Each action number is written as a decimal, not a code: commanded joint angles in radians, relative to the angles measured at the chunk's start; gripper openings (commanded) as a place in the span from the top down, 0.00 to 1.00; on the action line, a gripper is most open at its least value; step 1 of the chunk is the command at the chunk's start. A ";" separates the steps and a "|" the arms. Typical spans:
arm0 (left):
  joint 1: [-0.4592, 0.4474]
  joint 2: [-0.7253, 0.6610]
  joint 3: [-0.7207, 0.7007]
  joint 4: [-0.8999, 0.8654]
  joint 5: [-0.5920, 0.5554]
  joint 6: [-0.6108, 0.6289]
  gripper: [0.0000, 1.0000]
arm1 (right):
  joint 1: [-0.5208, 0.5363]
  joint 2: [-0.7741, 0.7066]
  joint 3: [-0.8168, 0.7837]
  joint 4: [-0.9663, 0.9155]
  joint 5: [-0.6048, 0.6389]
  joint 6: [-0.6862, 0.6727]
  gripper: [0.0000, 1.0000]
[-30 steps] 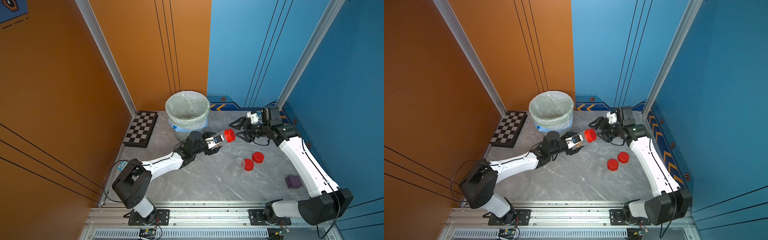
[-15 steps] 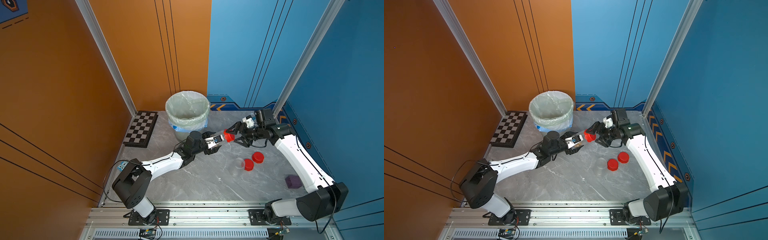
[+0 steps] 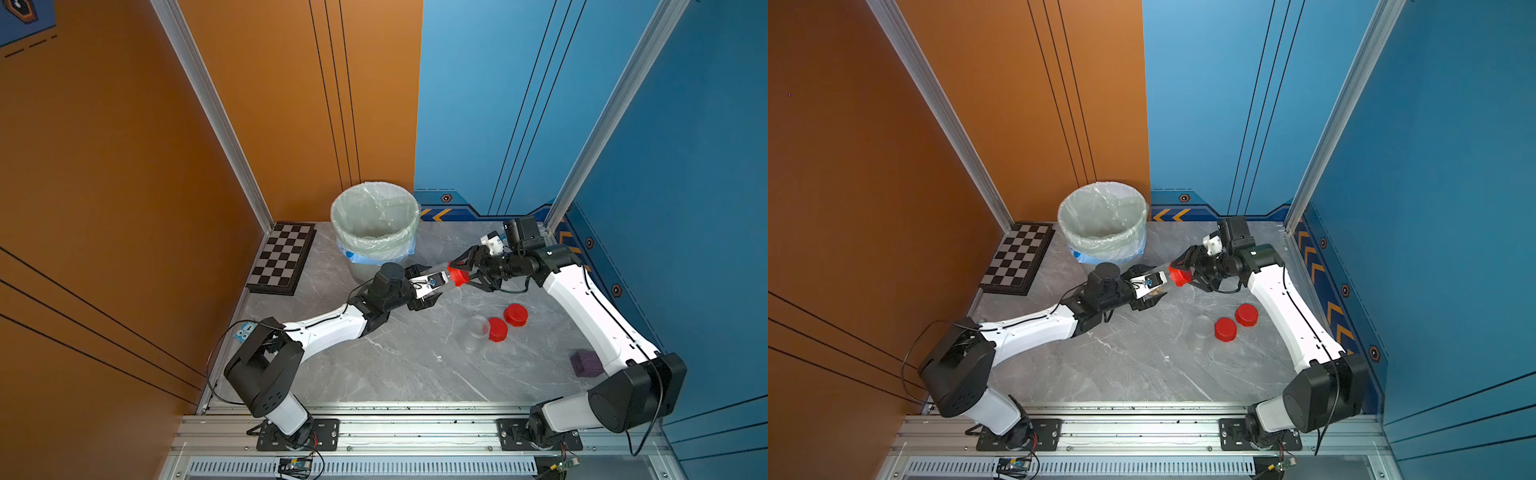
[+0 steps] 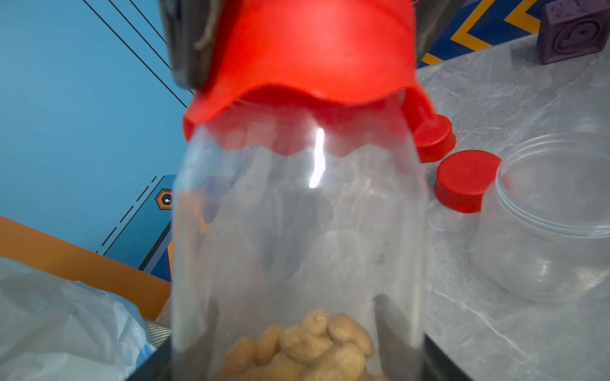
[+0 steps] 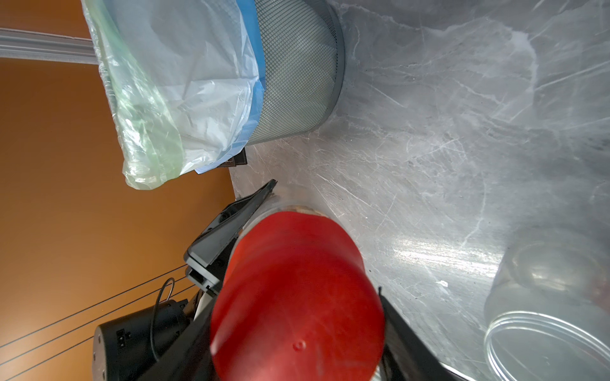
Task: Empty moldy peanuts from jars
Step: Unscrew the lid from the jar.
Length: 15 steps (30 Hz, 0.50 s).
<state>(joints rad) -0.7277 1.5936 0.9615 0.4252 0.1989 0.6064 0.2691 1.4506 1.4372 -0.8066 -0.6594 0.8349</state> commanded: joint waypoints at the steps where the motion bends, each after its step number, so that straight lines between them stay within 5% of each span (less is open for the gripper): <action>1: -0.009 0.002 0.032 0.007 -0.005 0.009 0.54 | 0.003 0.004 0.020 0.027 -0.032 -0.024 0.42; 7: 0.006 -0.007 0.037 -0.004 0.044 -0.031 0.54 | -0.007 -0.007 -0.012 0.133 -0.147 -0.114 0.49; 15: 0.057 -0.025 0.037 -0.005 0.214 -0.155 0.56 | 0.003 -0.040 0.002 0.153 -0.226 -0.510 0.49</action>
<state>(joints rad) -0.6758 1.5867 0.9745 0.4286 0.3084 0.5194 0.2543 1.4487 1.4315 -0.7094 -0.7696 0.5316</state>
